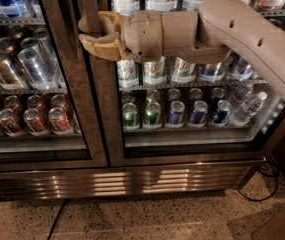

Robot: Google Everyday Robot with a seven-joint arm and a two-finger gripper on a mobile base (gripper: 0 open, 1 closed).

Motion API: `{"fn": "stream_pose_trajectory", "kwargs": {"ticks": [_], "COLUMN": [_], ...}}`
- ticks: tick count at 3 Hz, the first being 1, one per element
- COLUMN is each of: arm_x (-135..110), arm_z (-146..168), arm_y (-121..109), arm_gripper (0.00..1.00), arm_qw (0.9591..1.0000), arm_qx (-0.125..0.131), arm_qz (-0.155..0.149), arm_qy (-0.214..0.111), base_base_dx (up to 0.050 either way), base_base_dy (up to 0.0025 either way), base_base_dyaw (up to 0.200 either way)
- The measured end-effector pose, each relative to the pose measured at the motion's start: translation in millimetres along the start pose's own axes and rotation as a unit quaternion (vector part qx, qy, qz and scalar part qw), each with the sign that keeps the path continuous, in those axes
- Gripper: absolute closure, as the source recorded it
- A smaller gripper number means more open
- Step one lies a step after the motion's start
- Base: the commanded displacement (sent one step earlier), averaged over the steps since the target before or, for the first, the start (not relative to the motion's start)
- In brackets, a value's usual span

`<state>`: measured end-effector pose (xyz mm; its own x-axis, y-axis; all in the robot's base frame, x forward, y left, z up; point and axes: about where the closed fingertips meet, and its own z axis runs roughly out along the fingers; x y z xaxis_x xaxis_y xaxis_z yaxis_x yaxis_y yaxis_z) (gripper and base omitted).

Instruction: Open right fridge door

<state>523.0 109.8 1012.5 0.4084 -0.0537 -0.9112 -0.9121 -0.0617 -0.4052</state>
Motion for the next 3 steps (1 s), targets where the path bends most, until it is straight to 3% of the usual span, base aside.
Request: {"fn": "stream_pose_trajectory", "kwargs": {"ticks": [3], "arm_x": [2.0], "arm_z": [0.4], "arm_y": [-9.2], "arm_gripper": [1.00], "arm_qw": [1.0000], "arm_qx": [0.000], "arm_qz": [0.000], "arm_qy": [0.000], "base_base_dx": [0.000], "base_base_dy": [0.00000], "base_base_dyaw": [0.000]}}
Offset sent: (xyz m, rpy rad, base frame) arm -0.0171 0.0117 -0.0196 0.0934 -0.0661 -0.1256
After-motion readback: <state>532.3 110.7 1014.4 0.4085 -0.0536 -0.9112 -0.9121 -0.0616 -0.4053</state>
